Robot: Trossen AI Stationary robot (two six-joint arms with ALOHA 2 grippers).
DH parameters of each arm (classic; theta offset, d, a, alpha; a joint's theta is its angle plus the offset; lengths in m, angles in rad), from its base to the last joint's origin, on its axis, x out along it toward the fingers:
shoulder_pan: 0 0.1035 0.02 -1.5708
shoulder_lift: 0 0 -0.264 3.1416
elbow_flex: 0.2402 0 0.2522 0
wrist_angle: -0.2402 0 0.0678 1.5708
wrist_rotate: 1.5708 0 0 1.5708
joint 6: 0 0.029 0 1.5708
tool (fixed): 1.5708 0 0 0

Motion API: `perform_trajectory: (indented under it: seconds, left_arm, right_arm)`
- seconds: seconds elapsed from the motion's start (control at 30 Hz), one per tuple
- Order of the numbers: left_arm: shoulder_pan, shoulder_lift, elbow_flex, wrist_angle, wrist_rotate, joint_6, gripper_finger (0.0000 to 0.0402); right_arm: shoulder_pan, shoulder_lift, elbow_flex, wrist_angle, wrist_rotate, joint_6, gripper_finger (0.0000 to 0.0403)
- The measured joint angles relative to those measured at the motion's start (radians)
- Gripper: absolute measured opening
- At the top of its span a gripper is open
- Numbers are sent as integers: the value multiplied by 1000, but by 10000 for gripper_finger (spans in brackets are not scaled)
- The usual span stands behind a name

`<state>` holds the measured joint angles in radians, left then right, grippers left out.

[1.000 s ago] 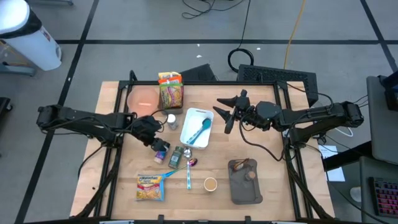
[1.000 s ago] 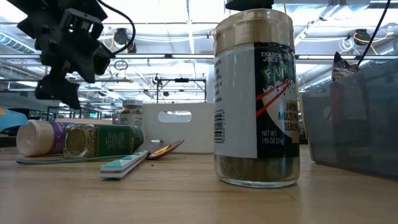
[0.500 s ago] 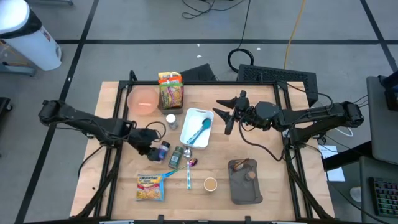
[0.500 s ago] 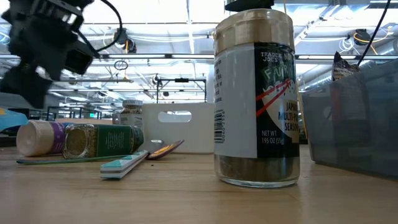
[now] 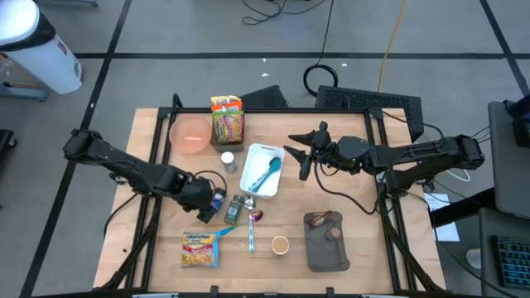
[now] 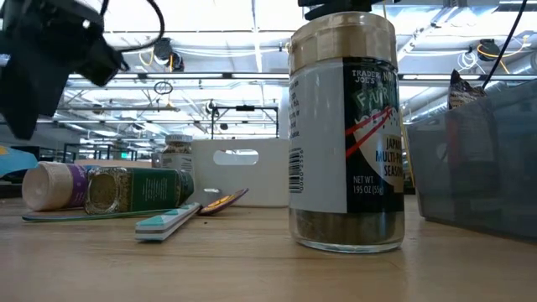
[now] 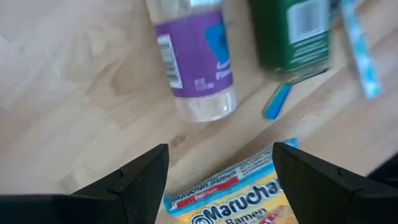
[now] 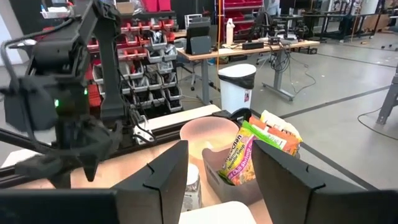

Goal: Pick & Place Food Item
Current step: Put the black seasoning bottle into the bottom black bin

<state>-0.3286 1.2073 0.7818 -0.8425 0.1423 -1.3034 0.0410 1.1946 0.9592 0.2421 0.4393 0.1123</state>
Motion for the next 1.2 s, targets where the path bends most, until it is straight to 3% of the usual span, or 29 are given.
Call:
perform_trajectory:
  seconds: [0.2, 0.6, 1.2]
  left_arm:
    - [0, 96, 0, 34, 21, -26, 296]
    - [1, 113, 0, 44, -91, -188, 296]
    - [8, 257, 0, 101, -81, -164, 296]
  right_arm:
    - [0, 0, 0, -8, 0, 8, 169]
    - [0, 0, 0, -39, 0, 32, 169]
    - [0, 0, 0, -44, 0, 22, 169]
